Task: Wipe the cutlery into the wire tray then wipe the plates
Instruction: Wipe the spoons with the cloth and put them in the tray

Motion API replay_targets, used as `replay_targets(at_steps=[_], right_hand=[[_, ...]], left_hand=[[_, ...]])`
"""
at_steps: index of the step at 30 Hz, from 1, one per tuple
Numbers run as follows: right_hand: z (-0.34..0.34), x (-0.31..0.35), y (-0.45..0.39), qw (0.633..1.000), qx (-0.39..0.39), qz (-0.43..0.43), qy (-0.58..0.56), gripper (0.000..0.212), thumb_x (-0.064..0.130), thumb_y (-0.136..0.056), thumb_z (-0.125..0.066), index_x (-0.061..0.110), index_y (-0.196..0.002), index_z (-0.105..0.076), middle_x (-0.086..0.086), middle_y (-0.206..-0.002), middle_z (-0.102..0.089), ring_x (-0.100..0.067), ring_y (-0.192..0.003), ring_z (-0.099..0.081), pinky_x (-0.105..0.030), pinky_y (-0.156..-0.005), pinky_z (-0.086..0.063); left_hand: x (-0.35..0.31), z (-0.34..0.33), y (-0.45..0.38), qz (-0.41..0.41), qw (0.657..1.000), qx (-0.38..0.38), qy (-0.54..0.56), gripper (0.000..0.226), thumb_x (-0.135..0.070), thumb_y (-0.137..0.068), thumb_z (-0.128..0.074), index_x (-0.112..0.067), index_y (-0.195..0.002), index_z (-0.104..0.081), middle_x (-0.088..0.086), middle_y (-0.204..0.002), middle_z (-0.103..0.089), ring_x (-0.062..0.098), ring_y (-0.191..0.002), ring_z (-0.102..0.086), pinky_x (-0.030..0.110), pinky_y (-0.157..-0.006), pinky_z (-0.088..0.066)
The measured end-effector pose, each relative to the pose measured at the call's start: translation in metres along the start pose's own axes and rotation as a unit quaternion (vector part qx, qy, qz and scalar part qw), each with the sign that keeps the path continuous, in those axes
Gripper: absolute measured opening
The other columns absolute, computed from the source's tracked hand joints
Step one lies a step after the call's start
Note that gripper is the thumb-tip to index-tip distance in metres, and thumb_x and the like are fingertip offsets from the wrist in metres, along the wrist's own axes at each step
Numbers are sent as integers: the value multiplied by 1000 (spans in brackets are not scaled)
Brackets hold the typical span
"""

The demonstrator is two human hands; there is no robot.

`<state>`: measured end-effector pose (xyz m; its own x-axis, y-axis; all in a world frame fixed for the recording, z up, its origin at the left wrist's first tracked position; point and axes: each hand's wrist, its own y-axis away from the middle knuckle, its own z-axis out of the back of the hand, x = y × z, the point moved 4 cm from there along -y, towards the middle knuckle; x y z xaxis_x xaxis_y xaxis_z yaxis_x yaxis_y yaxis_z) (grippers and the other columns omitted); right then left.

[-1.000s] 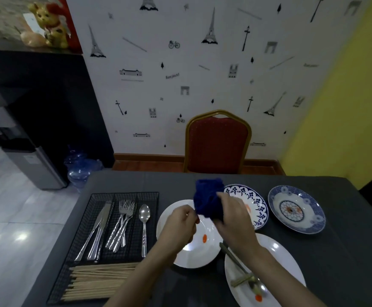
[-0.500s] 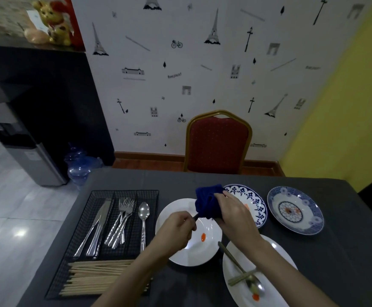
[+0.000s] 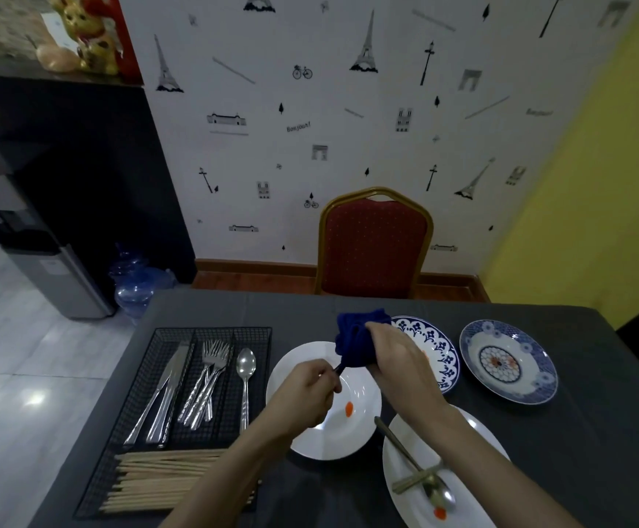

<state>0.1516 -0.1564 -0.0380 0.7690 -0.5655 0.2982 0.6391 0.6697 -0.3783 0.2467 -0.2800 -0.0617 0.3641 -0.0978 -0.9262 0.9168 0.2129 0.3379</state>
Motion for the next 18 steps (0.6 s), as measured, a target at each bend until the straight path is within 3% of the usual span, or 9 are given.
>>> replay_targets(at_steps=[5,9,13,18], right_hand=[[-3,6,8,997,51,16,-50,46,15,-77,-72,7,-118,-53,-8,-102,-66,-22,-95,-60,-26,-77,-46],[3,-17,4,996,73,60,5,54,19,-68,-80,10,-116,-58,-5,-106,-67,-21,-102,-60,-32,-91,-45],[3,-24,-2,997,47,42,33,48,11,-63,-80,10,-107,-60,-5,-95,-68,-24,-91,-63,-26,-83,-40],[-4,-10,13,990,84,29,-111,39,22,-76,-66,17,-113,-54,6,-100,-62,-6,-92,-53,-14,-79,-38]], left_hand=[[2,7,-5,2,1000,-12,-3,27,-6,-97,-38,-7,-78,-58,-6,-46,-42,6,-37,-33,20,-40,-27],[4,4,-2,-3,1000,5,-11,25,-7,-95,-39,-9,-77,-57,-4,-48,-40,9,-40,-31,22,-42,-24],[1,0,-7,1,1000,6,-9,25,-6,-95,-40,-8,-77,-58,-3,-49,-41,7,-39,-32,21,-41,-25],[6,6,-8,-3,1000,-4,-20,24,-8,-96,-40,-6,-80,-59,-4,-51,-43,6,-40,-34,21,-43,-28]])
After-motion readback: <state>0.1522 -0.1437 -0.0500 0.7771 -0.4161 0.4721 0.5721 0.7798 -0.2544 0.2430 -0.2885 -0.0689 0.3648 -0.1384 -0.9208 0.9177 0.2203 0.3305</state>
